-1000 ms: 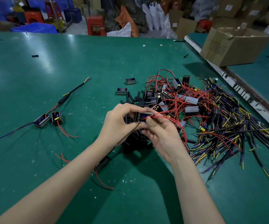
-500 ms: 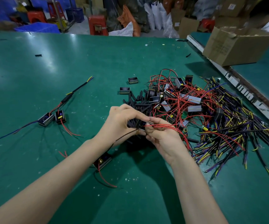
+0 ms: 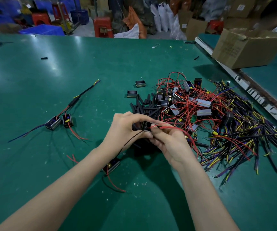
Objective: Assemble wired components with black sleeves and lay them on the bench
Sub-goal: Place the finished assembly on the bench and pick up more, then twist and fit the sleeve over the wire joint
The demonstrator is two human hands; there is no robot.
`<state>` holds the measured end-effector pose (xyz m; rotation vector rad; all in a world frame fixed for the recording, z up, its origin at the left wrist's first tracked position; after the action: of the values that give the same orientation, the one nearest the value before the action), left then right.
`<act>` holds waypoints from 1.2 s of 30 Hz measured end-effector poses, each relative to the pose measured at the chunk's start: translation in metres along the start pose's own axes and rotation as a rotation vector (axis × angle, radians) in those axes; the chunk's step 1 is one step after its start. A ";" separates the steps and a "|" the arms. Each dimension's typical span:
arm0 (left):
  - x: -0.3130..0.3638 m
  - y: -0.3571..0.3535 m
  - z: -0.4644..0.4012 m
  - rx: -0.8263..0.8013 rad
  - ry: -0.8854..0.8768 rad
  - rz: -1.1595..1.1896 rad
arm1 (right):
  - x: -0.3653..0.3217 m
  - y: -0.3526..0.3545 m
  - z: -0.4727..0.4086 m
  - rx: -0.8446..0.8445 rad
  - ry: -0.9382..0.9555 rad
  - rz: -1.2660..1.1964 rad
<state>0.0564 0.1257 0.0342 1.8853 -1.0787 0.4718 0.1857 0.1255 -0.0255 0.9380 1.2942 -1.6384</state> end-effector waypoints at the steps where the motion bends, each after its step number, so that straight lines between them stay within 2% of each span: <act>1: -0.003 0.000 0.002 0.016 0.058 0.064 | -0.002 0.000 0.001 -0.003 0.020 0.015; 6: -0.026 0.007 0.013 0.111 0.260 0.182 | -0.022 0.014 0.005 0.053 0.113 -0.033; 10: -0.028 0.013 0.012 0.098 0.255 0.165 | -0.034 0.028 0.008 0.193 0.165 0.015; 14: -0.024 0.015 0.012 0.081 0.226 0.102 | -0.059 0.025 0.012 0.213 0.363 0.275; 17: -0.016 0.012 0.012 -0.014 0.145 0.050 | -0.089 0.023 0.022 0.121 0.515 0.583; 20: -0.004 0.004 0.014 -0.133 0.024 0.034 | -0.114 0.024 0.034 -0.005 0.506 0.865; 23: 0.012 -0.011 0.017 -0.235 -0.115 0.011 | -0.131 0.024 0.044 -0.012 0.496 1.076; 28: 0.028 -0.052 0.026 -0.403 -0.278 -0.269 | -0.128 0.002 0.050 -0.026 0.530 1.506; 30: 0.030 -0.060 0.029 -0.420 -0.290 -0.260 | -0.119 -0.010 0.051 -0.076 0.613 1.446; 32: 0.030 -0.062 0.030 -0.408 -0.253 -0.202 | -0.101 -0.018 0.052 -0.135 0.569 1.216; 36: 0.014 -0.054 0.033 -0.582 -0.170 -0.295 | -0.070 -0.008 0.047 -0.087 0.484 0.901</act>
<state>0.1059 0.1039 -0.0014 1.5352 -0.8982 -0.1653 0.2021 0.0909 0.0507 1.6193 0.9765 -0.6703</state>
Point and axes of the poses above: each hand's wrist, its own z-axis away from the middle knuckle, its own y-axis out of the back of the hand, x = y × z, the point moved 7 cm from there along -z, towards the middle knuckle, and after that the axes turned 10 degrees about x, right-handed, at the moved point
